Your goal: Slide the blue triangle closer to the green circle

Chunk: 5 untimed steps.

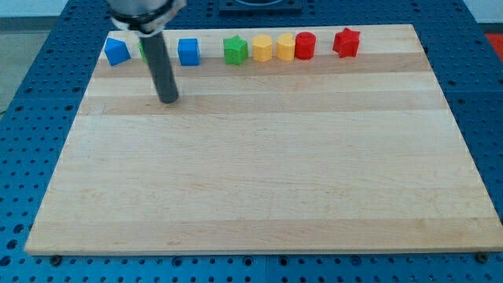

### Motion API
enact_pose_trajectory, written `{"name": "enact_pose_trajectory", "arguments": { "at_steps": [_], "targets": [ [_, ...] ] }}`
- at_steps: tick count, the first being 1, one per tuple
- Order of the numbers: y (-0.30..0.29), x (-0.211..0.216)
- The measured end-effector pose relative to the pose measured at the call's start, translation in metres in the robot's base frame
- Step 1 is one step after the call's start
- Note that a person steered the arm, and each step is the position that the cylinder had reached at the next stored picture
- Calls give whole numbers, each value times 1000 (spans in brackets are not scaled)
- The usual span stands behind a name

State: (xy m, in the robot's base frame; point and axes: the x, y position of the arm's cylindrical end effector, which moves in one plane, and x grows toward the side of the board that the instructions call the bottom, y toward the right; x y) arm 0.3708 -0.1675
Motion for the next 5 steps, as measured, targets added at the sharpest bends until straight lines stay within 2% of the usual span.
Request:
{"name": "enact_pose_trajectory", "arguments": {
  "at_steps": [1, 2, 4, 5],
  "targets": [
    [-52, -1],
    [-136, -37],
    [-137, -43],
    [-137, -73]
  ]
}}
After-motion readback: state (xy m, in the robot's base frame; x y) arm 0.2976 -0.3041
